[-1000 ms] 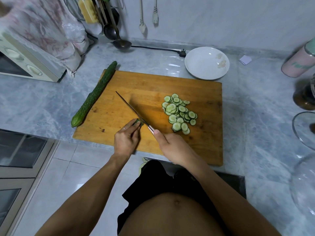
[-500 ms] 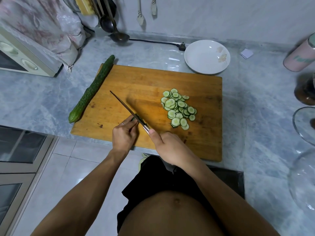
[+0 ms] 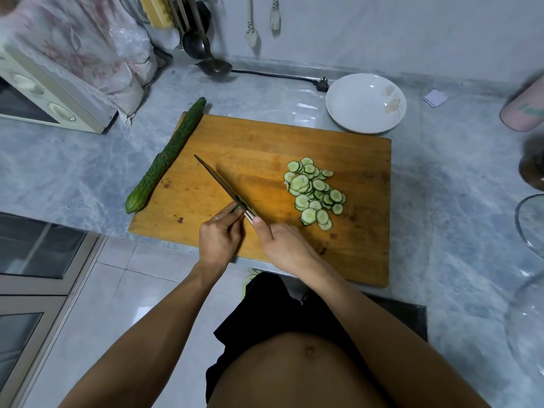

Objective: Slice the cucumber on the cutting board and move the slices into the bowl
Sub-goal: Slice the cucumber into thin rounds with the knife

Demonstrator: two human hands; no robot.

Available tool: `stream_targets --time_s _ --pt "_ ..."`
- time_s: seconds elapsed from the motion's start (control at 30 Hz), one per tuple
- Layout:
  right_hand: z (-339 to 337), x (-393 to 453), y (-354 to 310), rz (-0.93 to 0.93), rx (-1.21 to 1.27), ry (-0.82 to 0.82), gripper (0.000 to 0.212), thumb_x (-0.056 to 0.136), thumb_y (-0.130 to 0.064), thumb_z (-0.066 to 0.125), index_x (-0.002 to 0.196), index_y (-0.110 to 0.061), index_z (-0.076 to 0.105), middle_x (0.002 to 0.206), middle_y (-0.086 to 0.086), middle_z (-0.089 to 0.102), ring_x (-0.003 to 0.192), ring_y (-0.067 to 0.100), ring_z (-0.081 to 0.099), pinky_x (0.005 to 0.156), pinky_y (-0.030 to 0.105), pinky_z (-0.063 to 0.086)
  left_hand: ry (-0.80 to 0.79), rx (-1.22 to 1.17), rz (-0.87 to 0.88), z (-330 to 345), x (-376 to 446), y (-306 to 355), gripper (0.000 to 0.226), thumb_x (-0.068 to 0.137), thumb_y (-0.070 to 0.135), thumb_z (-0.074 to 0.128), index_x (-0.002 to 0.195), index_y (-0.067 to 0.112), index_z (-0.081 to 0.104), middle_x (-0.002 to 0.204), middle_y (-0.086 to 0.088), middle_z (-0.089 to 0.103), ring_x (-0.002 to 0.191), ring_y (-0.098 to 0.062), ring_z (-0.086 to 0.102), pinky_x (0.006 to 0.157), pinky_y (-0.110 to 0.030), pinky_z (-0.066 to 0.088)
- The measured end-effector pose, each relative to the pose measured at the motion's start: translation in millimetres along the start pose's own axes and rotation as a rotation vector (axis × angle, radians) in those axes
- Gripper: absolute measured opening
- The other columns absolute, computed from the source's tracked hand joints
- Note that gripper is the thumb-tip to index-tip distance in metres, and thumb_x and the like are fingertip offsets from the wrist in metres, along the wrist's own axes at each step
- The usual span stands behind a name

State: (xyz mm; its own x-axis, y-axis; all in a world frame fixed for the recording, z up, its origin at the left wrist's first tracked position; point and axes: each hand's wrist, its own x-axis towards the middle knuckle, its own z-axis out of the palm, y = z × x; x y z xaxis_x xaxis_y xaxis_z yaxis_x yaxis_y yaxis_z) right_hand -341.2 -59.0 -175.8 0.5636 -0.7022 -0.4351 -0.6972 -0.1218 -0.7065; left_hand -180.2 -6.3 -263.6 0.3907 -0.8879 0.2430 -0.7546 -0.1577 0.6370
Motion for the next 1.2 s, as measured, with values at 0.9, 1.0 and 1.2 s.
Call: stream_targets --time_s 0.9,1.0,1.2 --pt "-17.8 -38.8 16.0 0.001 -0.007 -0.031 0.065 0.101 -0.061 0.02 0.059 -0.017 0.043 0.067 0.003 0.049 0.067 0.016 0.05 0.067 0.035 0.04 0.112 -0.147 -0.124 7.4 -1.2 5.3 0.033 0.077 -0.021 0.058 0.1 -0.005 0.075 0.114 -0.018 0.068 0.095 0.032 0.048 0.089 0.002 0.038" --pt "-18.7 -35.1 10.4 -0.043 -0.029 -0.043 0.064 0.103 -0.057 0.019 0.056 -0.017 0.039 0.059 0.001 0.043 0.06 0.014 0.041 0.059 0.032 0.031 0.128 -0.128 -0.132 8.0 -1.0 5.5 0.032 0.076 -0.021 0.058 0.099 -0.005 0.075 0.112 -0.019 0.069 0.099 0.026 0.049 0.088 0.002 0.038" --pt "-23.0 -26.7 3.0 0.027 0.061 -0.08 0.071 0.102 -0.058 0.019 0.053 -0.012 0.041 0.041 0.001 0.043 0.031 0.014 0.048 0.048 0.031 0.046 0.156 -0.116 -0.13 9.5 0.8 5.5 0.032 0.076 -0.021 0.06 0.101 -0.005 0.073 0.111 -0.019 0.069 0.103 0.022 0.048 0.093 0.0 0.038"
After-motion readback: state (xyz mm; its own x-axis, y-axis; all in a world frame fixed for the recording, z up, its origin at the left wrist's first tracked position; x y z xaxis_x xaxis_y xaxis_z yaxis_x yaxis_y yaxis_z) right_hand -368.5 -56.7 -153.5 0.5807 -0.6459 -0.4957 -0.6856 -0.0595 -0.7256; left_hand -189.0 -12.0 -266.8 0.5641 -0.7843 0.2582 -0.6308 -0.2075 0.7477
